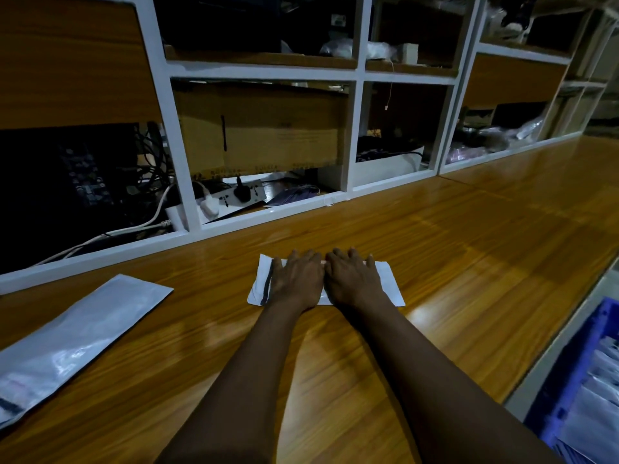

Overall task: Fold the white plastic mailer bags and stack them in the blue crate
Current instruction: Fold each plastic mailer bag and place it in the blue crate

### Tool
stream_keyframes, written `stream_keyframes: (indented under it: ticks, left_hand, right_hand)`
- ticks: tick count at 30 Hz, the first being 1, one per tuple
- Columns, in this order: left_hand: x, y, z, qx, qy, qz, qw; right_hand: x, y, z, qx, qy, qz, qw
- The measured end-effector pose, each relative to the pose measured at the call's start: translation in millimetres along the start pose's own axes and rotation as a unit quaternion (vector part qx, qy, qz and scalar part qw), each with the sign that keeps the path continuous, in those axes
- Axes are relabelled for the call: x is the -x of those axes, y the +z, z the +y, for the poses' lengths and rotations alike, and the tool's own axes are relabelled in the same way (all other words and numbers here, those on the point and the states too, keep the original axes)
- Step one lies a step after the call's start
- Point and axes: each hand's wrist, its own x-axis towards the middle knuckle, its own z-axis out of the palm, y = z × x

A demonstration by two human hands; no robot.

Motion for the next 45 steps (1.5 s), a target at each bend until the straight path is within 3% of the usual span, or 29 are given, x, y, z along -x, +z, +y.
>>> stream_keyframes:
  ticks: [7, 26, 30, 32, 34, 39, 45]
  left_hand:
    - [-6.9, 6.6, -10.9, 0.045, -0.002, -0.037, 0.998]
    - [19.3, -10.3, -58.8, 0.029, -0.063, -0.115, 0.991]
    - [28.1, -13.9, -55.4, 0.033, -0.057, -0.072, 0.995]
    - [37.0, -13.5, -51.1, 0.004, -0.043, 0.013, 0.999]
    - [49.2, -14.2, -39.5, -0.043, -0.016, 0.049, 0.998]
    - [85.0, -12.2, 3.2, -0.046, 0.091, -0.015, 0.995]
    - [95.6, -11.9, 4.4, -0.041, 0.100, -0.074, 0.991]
  right_hand:
    - [3.1, -7.9, 4.6, 0.031, -0.015, -0.058, 0.998]
    - [21.9, -4.9, 75.0, 0.042, 0.031, -0.081, 0.995]
    - [29.2, -8.6, 72.0, 0.023, 0.030, -0.051, 0.998]
    - [37.1, -11.6, 66.9, 0.052, 0.018, 0.003, 0.999]
    - [48.3, -14.8, 53.1, 0.071, 0.007, 0.023, 0.997]
    - [87.8, -17.7, 2.9, 0.042, -0.107, -0.029, 0.993]
    - [108.1, -19.7, -2.7, 0.080, -0.105, -0.063, 0.989]
